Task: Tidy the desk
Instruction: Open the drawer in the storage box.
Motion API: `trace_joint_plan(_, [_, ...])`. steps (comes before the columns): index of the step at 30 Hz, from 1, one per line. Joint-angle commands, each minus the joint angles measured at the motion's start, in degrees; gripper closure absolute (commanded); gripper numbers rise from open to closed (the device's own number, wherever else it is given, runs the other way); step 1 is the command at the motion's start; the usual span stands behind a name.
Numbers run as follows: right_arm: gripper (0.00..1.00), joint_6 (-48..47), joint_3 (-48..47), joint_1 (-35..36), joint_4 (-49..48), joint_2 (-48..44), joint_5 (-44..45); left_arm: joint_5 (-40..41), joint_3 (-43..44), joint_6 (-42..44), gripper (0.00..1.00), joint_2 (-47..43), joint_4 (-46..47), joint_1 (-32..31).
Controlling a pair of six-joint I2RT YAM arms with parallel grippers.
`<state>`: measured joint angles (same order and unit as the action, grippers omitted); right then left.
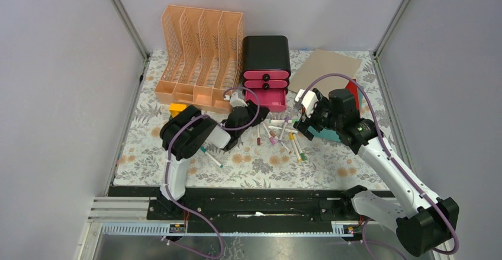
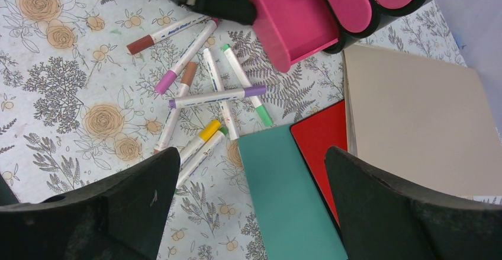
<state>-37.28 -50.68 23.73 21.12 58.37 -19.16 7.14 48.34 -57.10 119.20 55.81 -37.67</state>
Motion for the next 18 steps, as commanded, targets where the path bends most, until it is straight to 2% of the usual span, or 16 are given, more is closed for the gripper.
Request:
trace_joint_plan(1, [0.00, -0.78, 0.14, -0.24, -1.32, -0.11, -1.12, 2.70, -4.83, 0.56, 0.94, -5.84, 5.29, -1.76])
trace_joint_plan(6, [0.00, -0.82, 0.20, -0.31, -1.29, -0.03, -1.23, 2.90, -7.13, 1.67, 0.57, -9.11, 3.78, -2.06])
trace_joint_plan(9, [0.00, -0.86, 0.27, -0.22, -1.26, 0.07, -1.28, 2.45, -6.86, 2.94, 0.42, -11.47, 1.22, -2.10])
trace_joint_plan(14, [0.00, -0.95, 0.39, -0.27, -1.28, 0.31, -1.54, 1.92, -7.62, 6.20, 0.31, -16.97, -2.20, -2.39])
trace_joint_plan(18, [0.00, -1.21, 0.36, -0.24, -0.91, 0.49, -1.95, 1.67, -9.44, 10.06, 0.27, -22.57, -5.06, -3.03])
